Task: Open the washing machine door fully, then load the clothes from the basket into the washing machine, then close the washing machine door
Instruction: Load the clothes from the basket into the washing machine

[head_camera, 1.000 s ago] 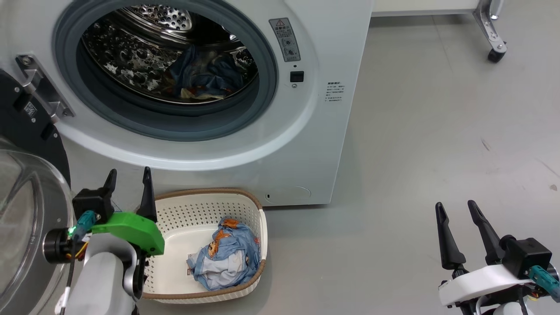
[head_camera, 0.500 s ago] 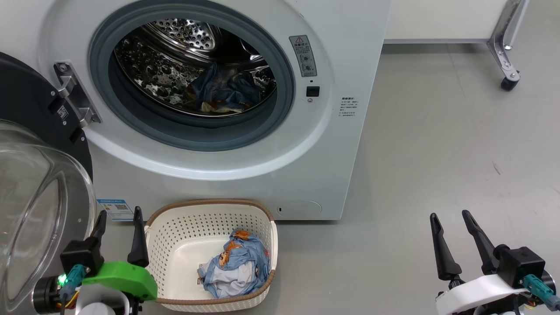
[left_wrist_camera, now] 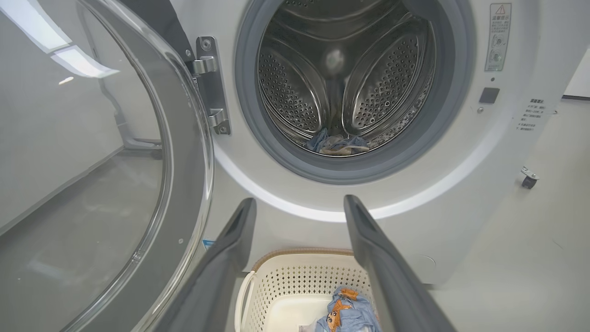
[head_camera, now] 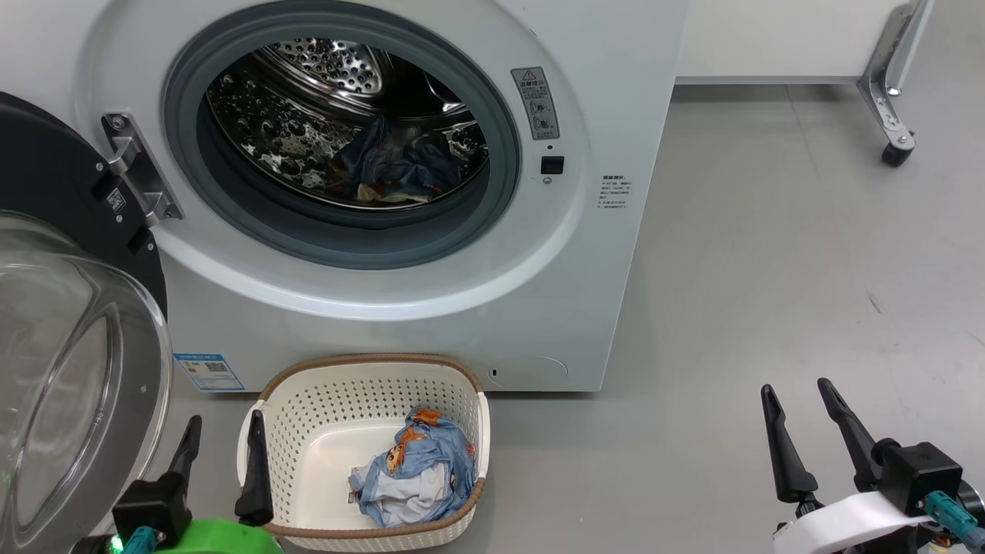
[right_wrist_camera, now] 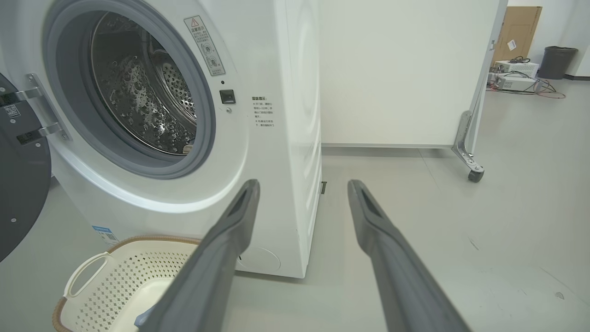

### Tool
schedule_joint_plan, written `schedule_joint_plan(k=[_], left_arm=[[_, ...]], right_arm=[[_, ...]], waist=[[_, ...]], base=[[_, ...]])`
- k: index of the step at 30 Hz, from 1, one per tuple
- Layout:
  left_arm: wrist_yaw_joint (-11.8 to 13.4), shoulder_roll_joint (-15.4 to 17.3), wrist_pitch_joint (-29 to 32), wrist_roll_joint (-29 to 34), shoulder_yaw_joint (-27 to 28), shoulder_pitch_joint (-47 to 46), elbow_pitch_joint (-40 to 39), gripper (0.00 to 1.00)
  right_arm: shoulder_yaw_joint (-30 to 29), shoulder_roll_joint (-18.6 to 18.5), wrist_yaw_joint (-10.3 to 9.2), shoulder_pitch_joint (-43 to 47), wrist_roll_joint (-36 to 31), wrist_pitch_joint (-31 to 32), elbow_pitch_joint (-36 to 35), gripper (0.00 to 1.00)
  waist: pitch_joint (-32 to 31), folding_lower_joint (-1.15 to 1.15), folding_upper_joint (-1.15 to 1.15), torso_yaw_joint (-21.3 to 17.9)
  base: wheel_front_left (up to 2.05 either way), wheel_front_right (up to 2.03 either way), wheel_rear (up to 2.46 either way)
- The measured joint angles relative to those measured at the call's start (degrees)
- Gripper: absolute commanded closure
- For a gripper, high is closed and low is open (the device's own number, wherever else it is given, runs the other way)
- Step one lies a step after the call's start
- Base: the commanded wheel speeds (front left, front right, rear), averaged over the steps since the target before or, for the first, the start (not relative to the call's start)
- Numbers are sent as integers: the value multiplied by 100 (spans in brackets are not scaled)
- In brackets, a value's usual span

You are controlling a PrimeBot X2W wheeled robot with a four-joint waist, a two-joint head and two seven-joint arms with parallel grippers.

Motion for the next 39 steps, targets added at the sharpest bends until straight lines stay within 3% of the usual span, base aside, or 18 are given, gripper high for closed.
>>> schedule_joint_plan(k=[19, 27, 39], left_arm=[[0, 16, 0, 76, -291, 320, -535, 0], [0, 31, 31, -35, -368, 293, -264, 0], [2, 34, 757, -266, -374, -520, 454, 0]], right_arm=[[144, 172, 0, -32, -11, 0, -156, 0], [225, 297, 0, -186, -1, 0, -178, 0], [322, 327, 0, -654, 32, 0, -215, 0]], waist=[[389, 0, 0, -170], [796, 0, 0, -416], [1504, 1, 0, -811]], base=[[0, 0, 0], [0, 0, 0], [0, 0, 0]])
